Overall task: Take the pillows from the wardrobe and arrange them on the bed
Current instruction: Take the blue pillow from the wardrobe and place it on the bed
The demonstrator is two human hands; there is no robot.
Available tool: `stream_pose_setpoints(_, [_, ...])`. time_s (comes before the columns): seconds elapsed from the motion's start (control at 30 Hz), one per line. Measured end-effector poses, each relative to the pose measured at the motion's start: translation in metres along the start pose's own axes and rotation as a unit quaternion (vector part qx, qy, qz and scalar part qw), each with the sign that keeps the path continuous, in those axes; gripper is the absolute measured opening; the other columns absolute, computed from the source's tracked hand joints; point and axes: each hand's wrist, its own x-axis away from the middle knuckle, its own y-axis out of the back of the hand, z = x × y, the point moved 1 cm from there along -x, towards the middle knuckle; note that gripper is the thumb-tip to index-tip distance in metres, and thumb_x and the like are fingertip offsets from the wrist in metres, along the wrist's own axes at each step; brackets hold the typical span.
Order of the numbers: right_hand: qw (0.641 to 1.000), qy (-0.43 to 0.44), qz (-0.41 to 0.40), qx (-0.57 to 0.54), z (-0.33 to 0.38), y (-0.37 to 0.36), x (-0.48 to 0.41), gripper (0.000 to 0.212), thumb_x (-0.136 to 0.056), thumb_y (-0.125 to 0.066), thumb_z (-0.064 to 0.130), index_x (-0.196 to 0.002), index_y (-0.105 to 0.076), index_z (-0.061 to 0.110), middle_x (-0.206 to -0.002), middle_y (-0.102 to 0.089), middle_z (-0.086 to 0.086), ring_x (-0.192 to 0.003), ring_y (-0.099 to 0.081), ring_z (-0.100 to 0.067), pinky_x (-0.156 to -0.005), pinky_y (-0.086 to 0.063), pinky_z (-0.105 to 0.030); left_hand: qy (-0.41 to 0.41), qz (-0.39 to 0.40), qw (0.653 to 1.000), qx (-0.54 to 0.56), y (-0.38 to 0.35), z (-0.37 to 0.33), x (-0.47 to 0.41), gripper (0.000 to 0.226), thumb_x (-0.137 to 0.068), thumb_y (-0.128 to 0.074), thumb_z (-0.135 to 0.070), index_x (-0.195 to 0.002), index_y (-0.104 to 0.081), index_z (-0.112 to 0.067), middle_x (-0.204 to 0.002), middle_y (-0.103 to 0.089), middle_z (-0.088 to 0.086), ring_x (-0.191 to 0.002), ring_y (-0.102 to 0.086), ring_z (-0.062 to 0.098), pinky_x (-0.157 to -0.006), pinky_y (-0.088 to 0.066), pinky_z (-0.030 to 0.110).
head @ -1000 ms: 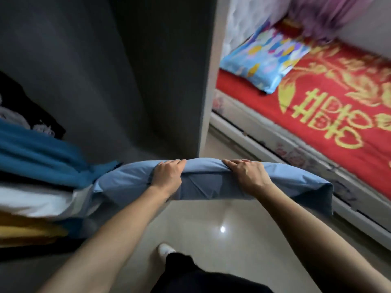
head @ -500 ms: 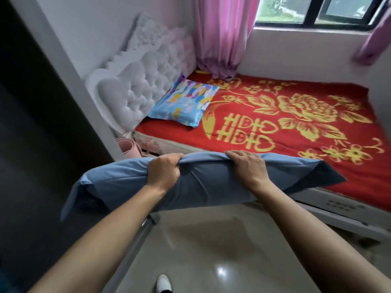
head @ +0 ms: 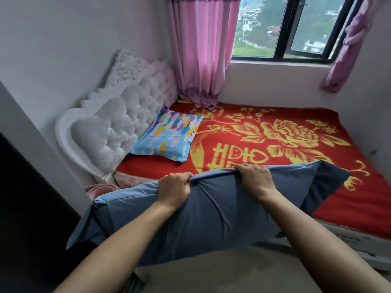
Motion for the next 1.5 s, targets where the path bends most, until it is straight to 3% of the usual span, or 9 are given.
stream_pose_setpoints(0.5, [0.997, 0.007, -0.071, -0.014, 0.064, -0.025, -0.190, 0.027, -0.092, -0.049, 0.021, -0.112, -0.066, 0.029, -0.108, -0.072, 0.002, -0.099, -0.067, -0.025, -0.078, -0.047, -0.035, 0.035, -0.041, 0.998, 0.018, -0.018, 0.125, -0.156, 0.027, -0.078, -0.068, -0.016, -0.102, -0.075, -0.026, -0.092, -0.077, 0.000, -0.084, -0.071, 0.029, -0.068, -0.056, 0.035])
stream_pose_setpoints(0.67, [0.998, 0.014, -0.054, -0.037, 0.068, -0.063, -0.278, 0.029, -0.092, -0.048, 0.021, -0.113, -0.066, 0.029, -0.109, -0.072, 0.004, -0.101, -0.066, -0.024, -0.079, -0.047, -0.035, 0.071, -0.034, 0.997, 0.006, -0.047, 0.162, -0.225, 0.030, -0.076, -0.068, -0.013, -0.102, -0.076, -0.026, -0.094, -0.077, 0.004, -0.087, -0.070, 0.031, -0.071, -0.055, 0.036])
stream_pose_setpoints(0.83, [0.999, 0.024, -0.004, -0.043, 0.058, -0.113, -0.389, 0.023, -0.091, -0.047, 0.020, -0.101, -0.066, 0.027, -0.099, -0.071, 0.004, -0.093, -0.066, -0.024, -0.068, -0.040, -0.033, 0.109, -0.001, 0.994, -0.010, -0.090, 0.195, -0.317, 0.033, -0.078, -0.066, -0.015, -0.107, -0.075, -0.028, -0.101, -0.076, 0.005, -0.095, -0.069, 0.031, -0.078, -0.055, 0.036])
stream_pose_setpoints(1.1, [0.992, -0.007, -0.034, -0.122, 0.022, -0.165, -0.524, 0.022, -0.090, -0.052, 0.020, -0.104, -0.068, 0.025, -0.101, -0.073, 0.000, -0.094, -0.067, -0.027, -0.075, -0.046, -0.035, 0.106, 0.023, 0.993, -0.036, -0.146, 0.213, -0.449, 0.033, -0.076, -0.066, -0.014, -0.105, -0.075, -0.027, -0.091, -0.077, 0.007, -0.089, -0.068, 0.033, -0.074, -0.053, 0.036])
stream_pose_setpoints(1.3, [0.991, -0.014, -0.049, -0.127, 0.018, -0.180, -0.602, 0.027, -0.094, -0.050, 0.017, -0.113, -0.068, 0.025, -0.114, -0.069, 0.001, -0.111, -0.058, -0.024, -0.092, -0.045, -0.040, 0.127, 0.034, 0.991, -0.014, -0.177, 0.237, -0.512, 0.023, -0.076, -0.069, -0.019, -0.096, -0.074, -0.029, -0.076, -0.074, 0.005, -0.075, -0.067, 0.032, -0.061, -0.047, 0.031])
stream_pose_setpoints(1.4, [0.988, -0.028, -0.060, -0.139, 0.024, -0.183, -0.641, 0.030, -0.093, -0.049, 0.014, -0.116, -0.068, 0.021, -0.117, -0.067, -0.002, -0.113, -0.055, -0.026, -0.095, -0.044, -0.042, 0.154, 0.009, 0.988, 0.027, -0.191, 0.256, -0.547, 0.020, -0.074, -0.072, -0.018, -0.089, -0.074, -0.030, -0.067, -0.071, 0.000, -0.066, -0.064, 0.025, -0.056, -0.037, 0.023])
stream_pose_setpoints(1.5, [0.987, -0.038, -0.066, -0.140, 0.031, -0.190, -0.680, 0.031, -0.092, -0.049, 0.011, -0.115, -0.068, 0.019, -0.120, -0.067, -0.001, -0.116, -0.053, -0.026, -0.095, -0.045, -0.042, 0.174, 0.017, 0.981, 0.086, -0.205, 0.281, -0.582, 0.018, -0.072, -0.073, -0.017, -0.086, -0.076, -0.029, -0.063, -0.070, -0.002, -0.063, -0.064, 0.021, -0.055, -0.039, 0.022])
